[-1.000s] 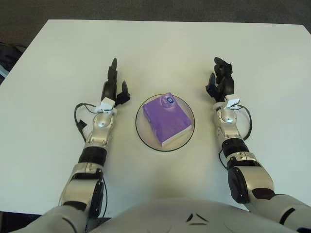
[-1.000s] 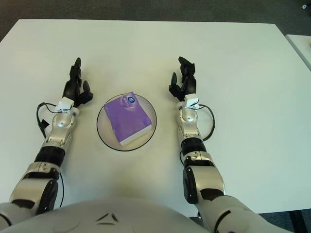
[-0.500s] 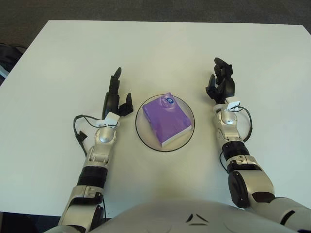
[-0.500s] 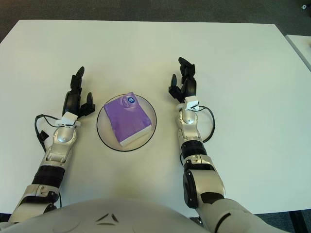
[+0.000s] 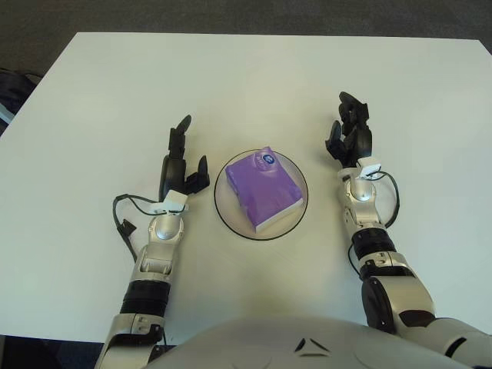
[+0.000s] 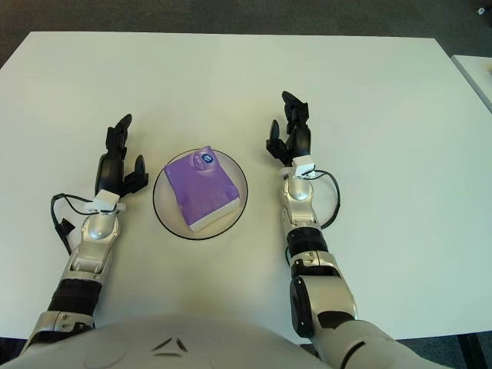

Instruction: Put the tissue paper into the plate.

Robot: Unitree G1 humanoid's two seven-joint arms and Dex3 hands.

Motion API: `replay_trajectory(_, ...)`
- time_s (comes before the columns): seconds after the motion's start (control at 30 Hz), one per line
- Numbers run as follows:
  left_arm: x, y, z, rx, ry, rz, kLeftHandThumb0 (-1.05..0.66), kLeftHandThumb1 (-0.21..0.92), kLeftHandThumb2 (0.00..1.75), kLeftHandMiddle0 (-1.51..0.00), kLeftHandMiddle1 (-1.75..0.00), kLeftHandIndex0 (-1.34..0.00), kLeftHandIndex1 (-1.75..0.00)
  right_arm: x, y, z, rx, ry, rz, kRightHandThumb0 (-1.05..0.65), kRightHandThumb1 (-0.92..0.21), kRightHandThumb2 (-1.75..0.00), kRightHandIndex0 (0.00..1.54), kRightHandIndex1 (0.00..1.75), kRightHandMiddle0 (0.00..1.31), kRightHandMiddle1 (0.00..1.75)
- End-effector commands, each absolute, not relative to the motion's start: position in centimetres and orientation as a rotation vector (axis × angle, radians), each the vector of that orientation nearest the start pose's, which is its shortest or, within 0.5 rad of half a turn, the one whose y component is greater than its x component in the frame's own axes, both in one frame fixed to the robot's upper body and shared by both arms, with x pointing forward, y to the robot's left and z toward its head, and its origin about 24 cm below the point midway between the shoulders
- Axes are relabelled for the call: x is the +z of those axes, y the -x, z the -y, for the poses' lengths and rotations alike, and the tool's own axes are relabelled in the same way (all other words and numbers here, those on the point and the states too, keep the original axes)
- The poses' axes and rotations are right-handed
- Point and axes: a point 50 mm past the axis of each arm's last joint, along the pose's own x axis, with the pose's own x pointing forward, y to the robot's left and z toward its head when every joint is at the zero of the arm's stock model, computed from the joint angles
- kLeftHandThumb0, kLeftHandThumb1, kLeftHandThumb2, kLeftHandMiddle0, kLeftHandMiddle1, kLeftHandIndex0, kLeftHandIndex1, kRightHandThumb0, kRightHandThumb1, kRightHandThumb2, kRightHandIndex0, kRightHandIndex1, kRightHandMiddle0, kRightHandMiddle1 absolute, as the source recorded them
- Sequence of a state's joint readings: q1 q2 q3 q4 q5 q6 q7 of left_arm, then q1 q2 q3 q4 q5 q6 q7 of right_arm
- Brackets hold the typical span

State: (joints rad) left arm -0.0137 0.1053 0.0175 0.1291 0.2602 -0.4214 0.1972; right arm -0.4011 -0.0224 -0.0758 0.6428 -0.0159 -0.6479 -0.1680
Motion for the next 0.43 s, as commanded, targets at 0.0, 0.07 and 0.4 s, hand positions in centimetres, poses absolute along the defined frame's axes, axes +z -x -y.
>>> replay_trajectory(0.0,2.6,-22.9,-17.2,0.153,-0.32,0.183,-0.7,0.92,0.82,-0.23,-0.07,0.0,-0.69,-2.0,-25.8,15.0,-0.129,0.03,0.065,-0.52,-0.92,-0.77,0.24,0.33,0.0,0.69)
replay_trajectory(0.07,2.5,-22.9,-17.2,0.158,-0.322,0.18,-0.7,0.92,0.81,-0.23,-0.07,0.0,-0.7,-2.1,-25.6,14.9,-0.12,0.034,0.061,-0.52,-0.92,-0.76,0.24,0.34,0.0,0.7)
replay_trajectory(0.4,2.3,-22.7,-17.0,0.168,-0.32,0.18,-0.72,0.92,0.8,-0.25,-0.08,0.0,-0.73,-2.5,-24.6,14.3,-0.099,0.015,0.048,-0.52,-0.92,-0.72,0.26,0.35,0.0,0.73)
